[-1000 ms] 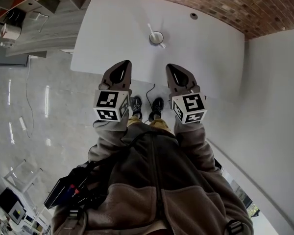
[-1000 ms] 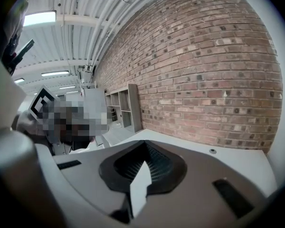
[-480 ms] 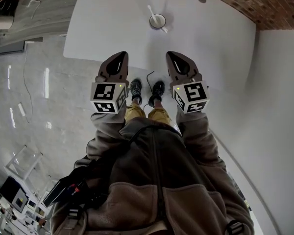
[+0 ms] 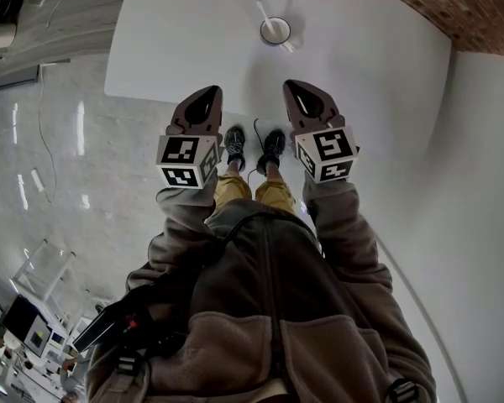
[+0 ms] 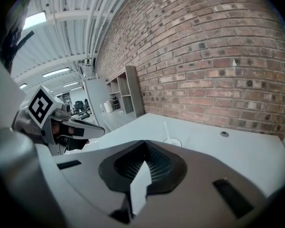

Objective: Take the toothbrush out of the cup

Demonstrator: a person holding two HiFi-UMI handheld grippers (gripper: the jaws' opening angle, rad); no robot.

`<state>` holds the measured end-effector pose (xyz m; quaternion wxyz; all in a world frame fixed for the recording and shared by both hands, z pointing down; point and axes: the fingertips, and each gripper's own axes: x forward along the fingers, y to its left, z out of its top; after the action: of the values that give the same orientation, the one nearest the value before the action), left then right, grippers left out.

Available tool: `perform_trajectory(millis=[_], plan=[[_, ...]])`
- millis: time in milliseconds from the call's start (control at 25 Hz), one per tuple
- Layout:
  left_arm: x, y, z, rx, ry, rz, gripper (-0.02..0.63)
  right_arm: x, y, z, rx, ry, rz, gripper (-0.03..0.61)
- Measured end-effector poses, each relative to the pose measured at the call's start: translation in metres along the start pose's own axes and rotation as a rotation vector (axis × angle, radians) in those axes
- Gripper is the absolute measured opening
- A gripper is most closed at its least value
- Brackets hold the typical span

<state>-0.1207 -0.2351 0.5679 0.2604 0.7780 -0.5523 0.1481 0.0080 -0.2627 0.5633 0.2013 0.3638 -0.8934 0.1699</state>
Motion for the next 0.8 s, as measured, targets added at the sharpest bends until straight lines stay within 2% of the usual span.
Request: perform_trajectory(millis=[480,800], plan=[[0.028,0.033,-0.002,-0.022,0.036,0.009,0.005,0.06,-0.023,-0.007,-0.02,0.051,0.011,0.002],[0.036,0.047,-0.007,-0.047,0.053,0.025,0.005,0.108,-0.05,-0.016,-0.062,0.12,0.0,0.003]])
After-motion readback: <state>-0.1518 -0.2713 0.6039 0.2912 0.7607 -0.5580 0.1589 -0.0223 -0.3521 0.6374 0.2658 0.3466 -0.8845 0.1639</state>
